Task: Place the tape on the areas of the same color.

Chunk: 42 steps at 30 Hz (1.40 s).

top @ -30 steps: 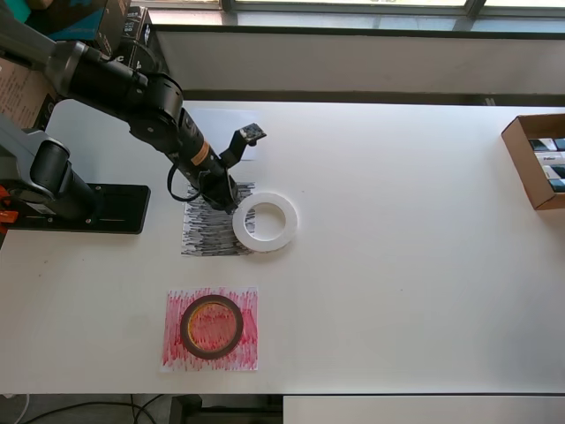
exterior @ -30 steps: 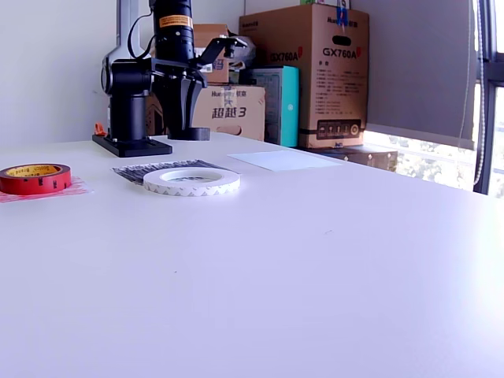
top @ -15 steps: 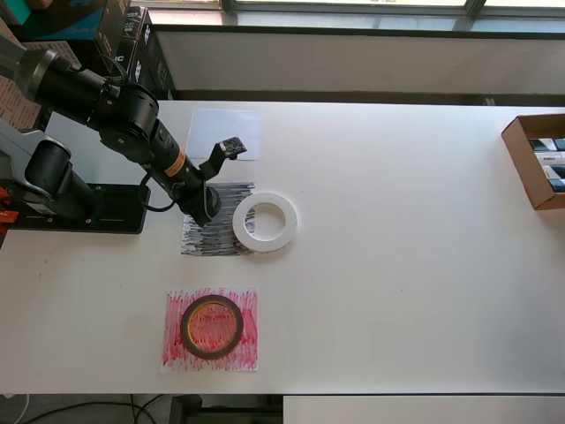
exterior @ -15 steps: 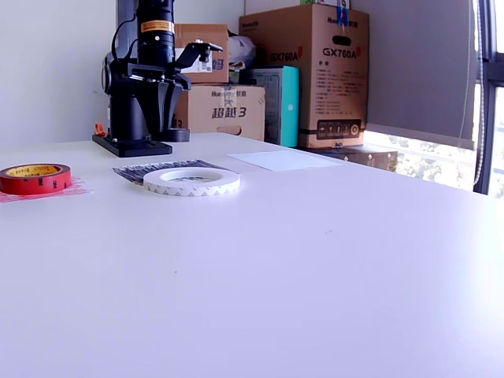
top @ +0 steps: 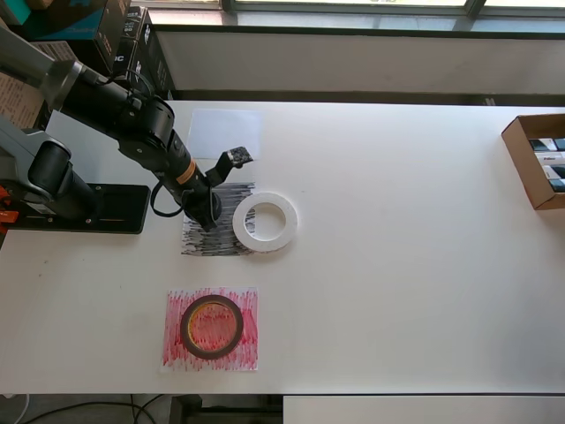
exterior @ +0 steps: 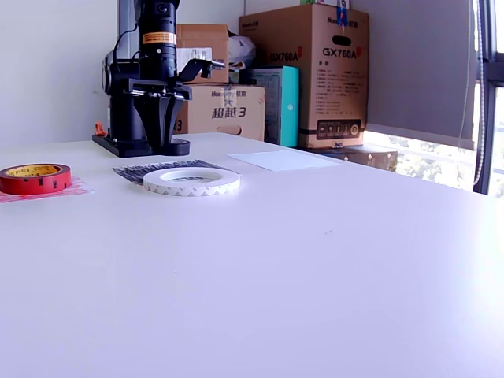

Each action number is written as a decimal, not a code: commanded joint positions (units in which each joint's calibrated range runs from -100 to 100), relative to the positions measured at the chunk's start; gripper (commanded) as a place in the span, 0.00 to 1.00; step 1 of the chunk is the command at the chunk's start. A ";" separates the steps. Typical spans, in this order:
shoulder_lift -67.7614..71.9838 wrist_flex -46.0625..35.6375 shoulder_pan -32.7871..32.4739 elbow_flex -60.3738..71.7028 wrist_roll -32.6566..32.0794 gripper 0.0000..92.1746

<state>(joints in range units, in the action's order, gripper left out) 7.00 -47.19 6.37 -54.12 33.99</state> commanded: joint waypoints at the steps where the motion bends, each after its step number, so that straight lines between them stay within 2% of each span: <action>1: 0.86 2.85 0.01 -0.72 0.14 0.00; 42: 4.22 4.55 1.11 0.37 -2.07 0.00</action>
<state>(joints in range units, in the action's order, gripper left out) 11.02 -41.96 7.17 -54.07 32.31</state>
